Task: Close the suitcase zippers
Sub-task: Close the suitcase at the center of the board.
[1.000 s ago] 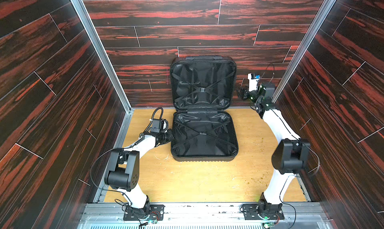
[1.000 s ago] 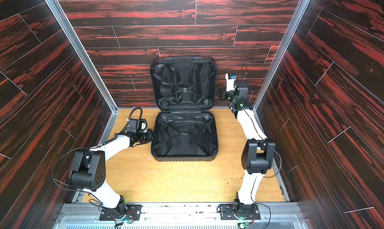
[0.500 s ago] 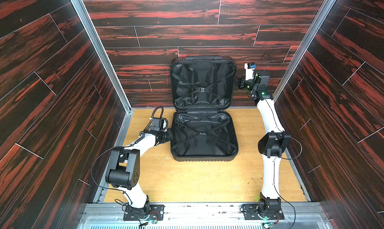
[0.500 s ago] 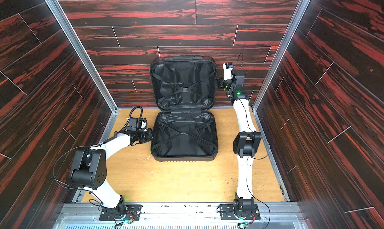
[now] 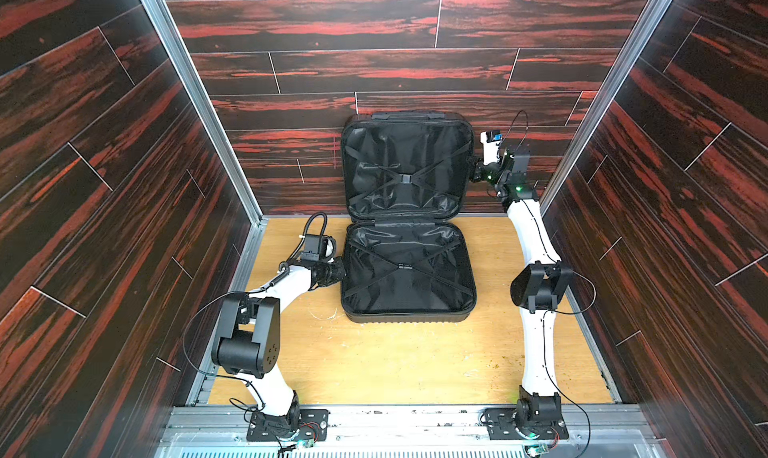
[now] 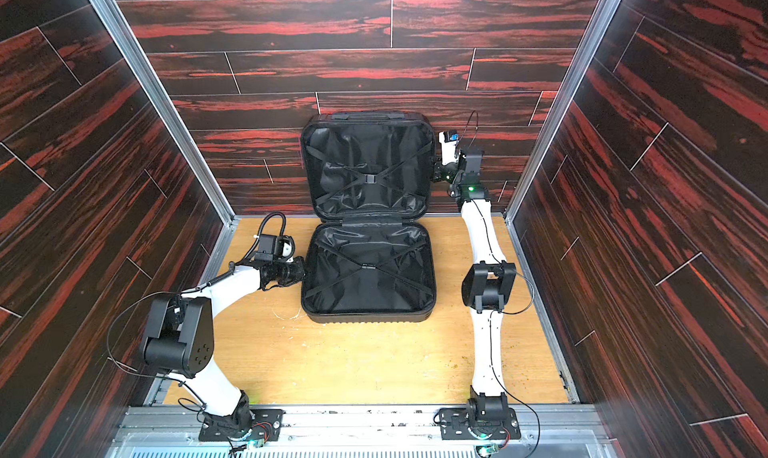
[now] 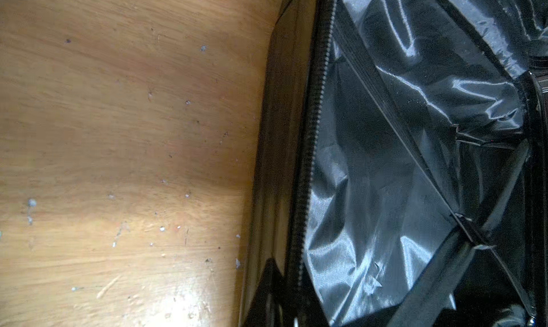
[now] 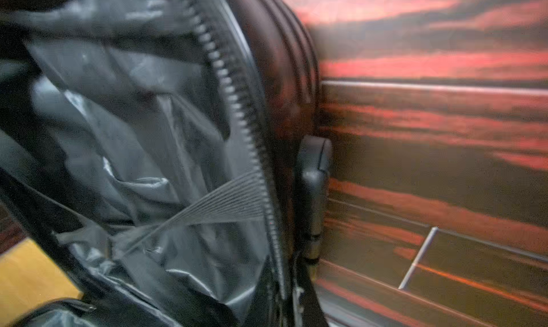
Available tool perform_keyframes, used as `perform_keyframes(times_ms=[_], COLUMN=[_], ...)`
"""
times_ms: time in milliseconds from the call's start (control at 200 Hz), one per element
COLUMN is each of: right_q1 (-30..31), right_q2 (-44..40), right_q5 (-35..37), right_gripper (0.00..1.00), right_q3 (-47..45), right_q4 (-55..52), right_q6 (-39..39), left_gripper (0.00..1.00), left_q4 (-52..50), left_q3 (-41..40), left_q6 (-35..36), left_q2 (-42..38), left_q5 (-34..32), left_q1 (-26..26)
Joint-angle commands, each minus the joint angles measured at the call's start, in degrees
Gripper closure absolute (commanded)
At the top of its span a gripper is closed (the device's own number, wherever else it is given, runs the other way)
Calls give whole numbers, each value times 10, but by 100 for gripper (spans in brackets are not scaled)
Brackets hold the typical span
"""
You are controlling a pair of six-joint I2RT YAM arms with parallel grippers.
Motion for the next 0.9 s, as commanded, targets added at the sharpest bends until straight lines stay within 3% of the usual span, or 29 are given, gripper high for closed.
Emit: perform_keyframes(times_ms=[0,266,586,897], right_q1=[10,42,58,79], right_q2=[-2,-122,-399,-579], right_q5=[-19,-36,-12,26], right_gripper=[100,100,100,97], right_q3=[-2,-139,-577,-843], right_q4=[-18,-27,168,210], right_q6=[-9,-38,-10,38], left_gripper=[100,100,100,100], left_q4=[32,73,66,47], left_q3=[-11,-44,-53,-85], left_q6=[-50,-84,-59,-18], left_q2=[26,6,-16,-72], left_q5=[12,-28,-40,-59], left_q1=[-6,-6,-6,-6])
